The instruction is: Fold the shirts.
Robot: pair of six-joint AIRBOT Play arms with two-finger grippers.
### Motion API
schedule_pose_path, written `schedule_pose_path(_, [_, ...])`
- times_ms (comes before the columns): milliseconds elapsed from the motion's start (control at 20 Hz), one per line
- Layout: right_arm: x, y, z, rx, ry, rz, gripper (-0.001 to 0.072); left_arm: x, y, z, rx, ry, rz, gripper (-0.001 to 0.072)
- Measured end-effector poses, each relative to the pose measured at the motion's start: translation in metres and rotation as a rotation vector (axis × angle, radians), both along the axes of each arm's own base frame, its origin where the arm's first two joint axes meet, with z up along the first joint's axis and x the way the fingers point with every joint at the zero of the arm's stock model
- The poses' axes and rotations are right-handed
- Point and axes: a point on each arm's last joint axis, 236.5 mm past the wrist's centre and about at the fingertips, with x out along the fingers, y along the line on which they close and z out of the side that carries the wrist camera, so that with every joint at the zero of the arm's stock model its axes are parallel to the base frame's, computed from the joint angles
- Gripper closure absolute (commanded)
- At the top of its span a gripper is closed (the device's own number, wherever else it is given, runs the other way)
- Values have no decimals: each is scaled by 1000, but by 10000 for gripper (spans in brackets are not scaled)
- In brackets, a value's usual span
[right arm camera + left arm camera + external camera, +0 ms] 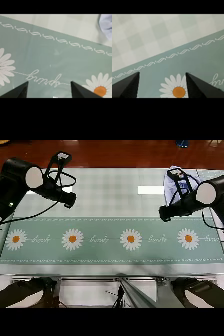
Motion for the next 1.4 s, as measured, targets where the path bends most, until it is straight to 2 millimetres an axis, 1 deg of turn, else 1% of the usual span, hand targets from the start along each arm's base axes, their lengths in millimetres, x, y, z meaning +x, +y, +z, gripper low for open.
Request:
schedule_pose_path(900, [2, 1, 0, 4, -8, 1, 108, 0, 0, 0, 0, 0, 0, 0])
schedule_pose_path(1000, [14, 5, 4, 21, -59, 3, 108, 0, 0, 0, -1, -1, 0, 0])
schedule_pose_path(1300, [51, 16, 20, 67, -230, 12, 120, 16, -7, -5, -15, -38, -7, 0])
schedule_pose_path(1350, [64, 12, 27, 47, -294, 18, 120, 17, -7, -8, -14, -34, -8, 0])
schedule_pose_path(1400, [81, 2, 35, 9, -368, 12, 120, 18, -8, -10, -13, -33, -8, 0])
